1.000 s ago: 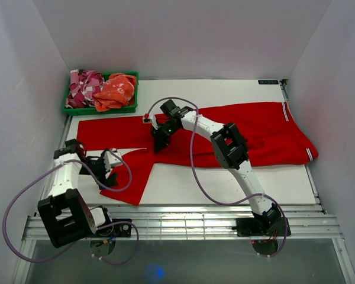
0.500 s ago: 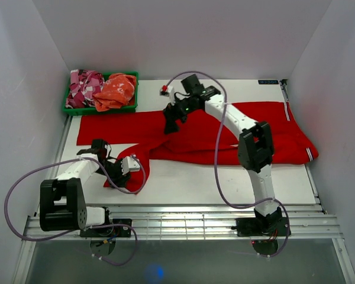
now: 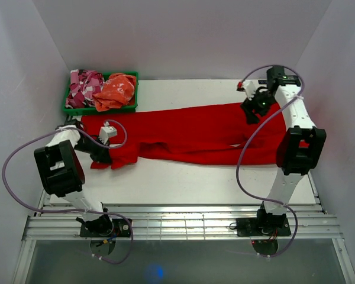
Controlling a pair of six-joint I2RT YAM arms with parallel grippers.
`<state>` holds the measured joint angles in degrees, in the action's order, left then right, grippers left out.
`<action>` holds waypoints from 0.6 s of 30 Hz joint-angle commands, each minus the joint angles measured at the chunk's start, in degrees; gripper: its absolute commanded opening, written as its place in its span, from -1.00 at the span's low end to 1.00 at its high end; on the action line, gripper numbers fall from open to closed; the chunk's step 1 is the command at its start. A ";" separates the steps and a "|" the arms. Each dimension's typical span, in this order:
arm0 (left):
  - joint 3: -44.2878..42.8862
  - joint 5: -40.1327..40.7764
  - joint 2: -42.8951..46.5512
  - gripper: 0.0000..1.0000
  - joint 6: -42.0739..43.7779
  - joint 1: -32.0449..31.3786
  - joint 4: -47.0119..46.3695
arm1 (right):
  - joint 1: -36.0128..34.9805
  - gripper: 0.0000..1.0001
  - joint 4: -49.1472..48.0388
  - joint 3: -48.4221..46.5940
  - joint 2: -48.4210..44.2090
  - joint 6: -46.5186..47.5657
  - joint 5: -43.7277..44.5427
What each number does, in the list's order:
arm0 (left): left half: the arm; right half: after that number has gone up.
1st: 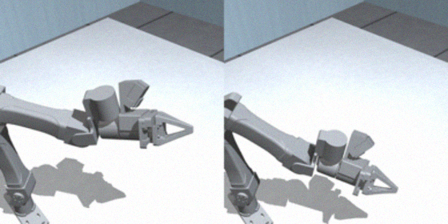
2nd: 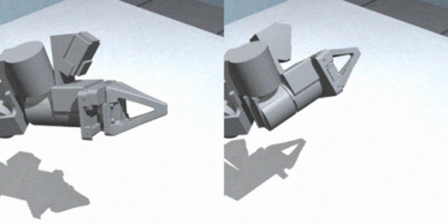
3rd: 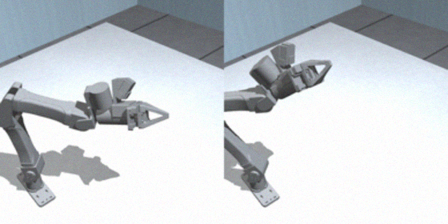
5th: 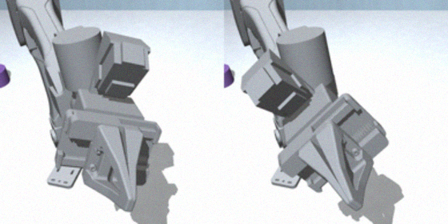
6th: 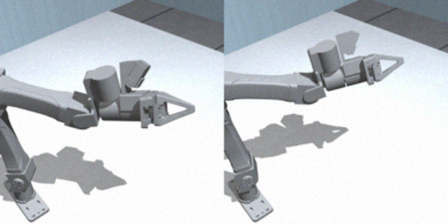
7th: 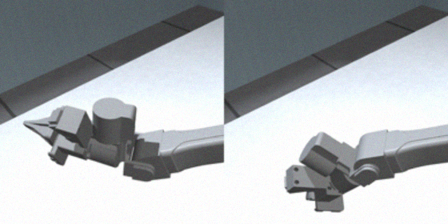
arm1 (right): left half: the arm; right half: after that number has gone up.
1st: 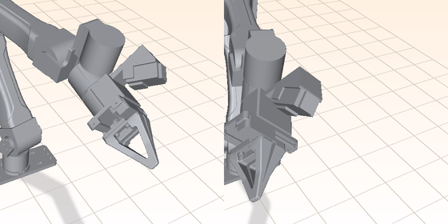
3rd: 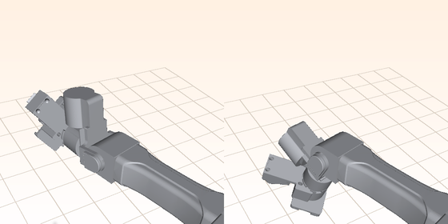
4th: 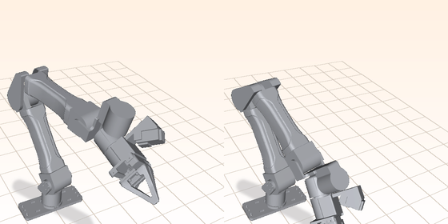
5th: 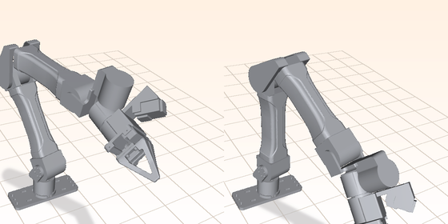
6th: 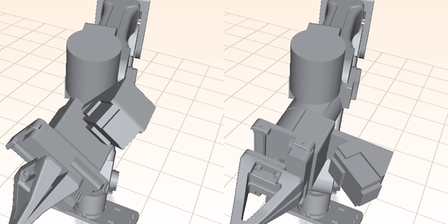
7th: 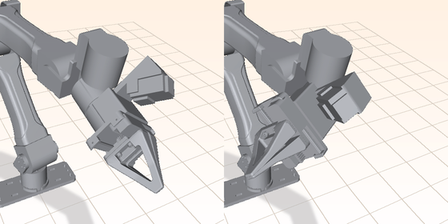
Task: Fold and stack the trousers
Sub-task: Flatten the trousers out
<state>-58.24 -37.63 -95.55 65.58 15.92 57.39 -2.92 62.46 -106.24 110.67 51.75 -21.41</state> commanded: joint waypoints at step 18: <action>-36.42 -20.45 -26.78 -1.00 -29.52 21.78 18.03 | 11.97 0.34 1.89 15.83 -11.33 24.18 3.66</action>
<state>-92.47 -50.70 -121.91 47.94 35.90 74.67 8.84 63.26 -97.30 109.34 67.13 -13.80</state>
